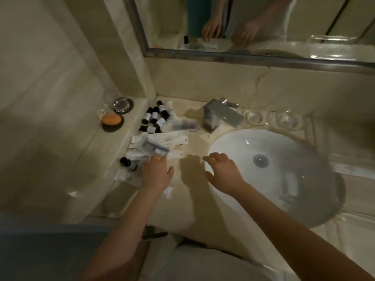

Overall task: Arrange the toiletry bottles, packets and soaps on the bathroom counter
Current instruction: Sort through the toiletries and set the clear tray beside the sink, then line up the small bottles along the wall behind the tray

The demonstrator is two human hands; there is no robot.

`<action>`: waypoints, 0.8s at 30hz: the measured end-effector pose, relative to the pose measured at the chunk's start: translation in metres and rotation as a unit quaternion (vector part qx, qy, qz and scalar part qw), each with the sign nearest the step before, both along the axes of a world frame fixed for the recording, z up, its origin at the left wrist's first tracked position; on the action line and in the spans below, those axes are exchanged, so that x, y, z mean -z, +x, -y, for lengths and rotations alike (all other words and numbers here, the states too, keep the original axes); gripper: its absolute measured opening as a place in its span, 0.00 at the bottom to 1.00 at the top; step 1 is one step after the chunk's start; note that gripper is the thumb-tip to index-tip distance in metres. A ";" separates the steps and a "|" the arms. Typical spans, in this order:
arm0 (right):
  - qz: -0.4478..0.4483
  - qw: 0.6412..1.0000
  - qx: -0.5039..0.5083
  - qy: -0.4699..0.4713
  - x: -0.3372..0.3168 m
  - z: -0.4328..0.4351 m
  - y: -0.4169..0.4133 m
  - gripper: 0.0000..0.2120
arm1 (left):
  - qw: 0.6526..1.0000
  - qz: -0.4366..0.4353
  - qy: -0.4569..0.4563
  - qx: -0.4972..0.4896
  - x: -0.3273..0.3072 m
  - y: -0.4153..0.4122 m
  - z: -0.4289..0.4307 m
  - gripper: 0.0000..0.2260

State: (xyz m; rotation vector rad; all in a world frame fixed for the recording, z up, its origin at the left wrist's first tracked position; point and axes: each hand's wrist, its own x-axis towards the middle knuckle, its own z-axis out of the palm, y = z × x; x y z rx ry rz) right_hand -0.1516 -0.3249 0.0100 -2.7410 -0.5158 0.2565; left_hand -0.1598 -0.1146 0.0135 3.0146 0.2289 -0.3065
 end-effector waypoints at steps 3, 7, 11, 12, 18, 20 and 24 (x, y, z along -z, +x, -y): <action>-0.019 0.999 -0.038 -0.007 0.005 -0.039 0.016 0.23 | 0.999 0.008 -0.003 -0.049 -0.001 0.005 -0.050 0.21; -0.032 0.997 -0.068 -0.019 0.004 -0.082 0.044 0.24 | 0.996 0.004 0.009 -0.090 -0.003 0.016 -0.106 0.24; -0.040 0.996 -0.072 -0.031 0.000 -0.113 0.074 0.24 | 0.991 -0.084 -0.022 -0.104 0.001 0.027 -0.130 0.23; -0.043 0.996 -0.070 -0.030 -0.001 -0.120 0.081 0.24 | 0.989 -0.091 -0.050 -0.102 0.004 0.028 -0.132 0.20; -0.074 0.995 -0.060 0.002 0.000 -0.151 0.120 0.23 | 0.986 -0.059 -0.128 -0.086 0.015 0.030 -0.145 0.10; -0.075 0.995 -0.063 0.006 0.002 -0.163 0.134 0.22 | 0.987 -0.048 -0.129 -0.086 0.011 0.034 -0.150 0.10; -0.076 0.995 -0.059 0.003 0.005 -0.190 0.167 0.18 | 0.986 -0.002 -0.144 -0.081 -0.006 0.047 -0.162 0.12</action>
